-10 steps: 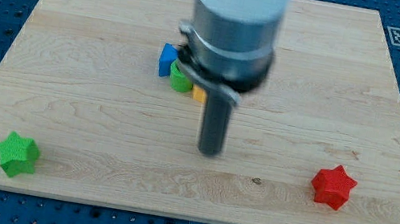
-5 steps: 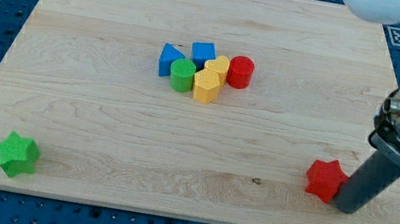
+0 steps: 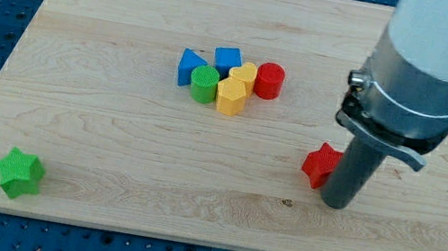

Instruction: Move the red star into the yellow blocks

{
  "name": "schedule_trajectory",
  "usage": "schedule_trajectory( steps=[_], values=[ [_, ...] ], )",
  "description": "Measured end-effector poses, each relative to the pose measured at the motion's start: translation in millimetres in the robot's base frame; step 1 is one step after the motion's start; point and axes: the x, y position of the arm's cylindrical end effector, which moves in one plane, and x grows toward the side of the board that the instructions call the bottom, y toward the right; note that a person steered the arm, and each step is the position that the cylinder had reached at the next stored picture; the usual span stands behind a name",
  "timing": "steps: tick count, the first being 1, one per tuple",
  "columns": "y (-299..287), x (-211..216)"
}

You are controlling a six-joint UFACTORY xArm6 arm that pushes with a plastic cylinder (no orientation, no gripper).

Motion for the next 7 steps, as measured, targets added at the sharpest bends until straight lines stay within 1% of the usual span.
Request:
schedule_trajectory(
  steps=[1, 3, 4, 5, 7],
  values=[
    [13.4, -8.1],
    [9.2, -46.6],
    [-4.8, -45.9],
    [-30.2, -38.5],
    [-78.9, -41.4]
  ],
)
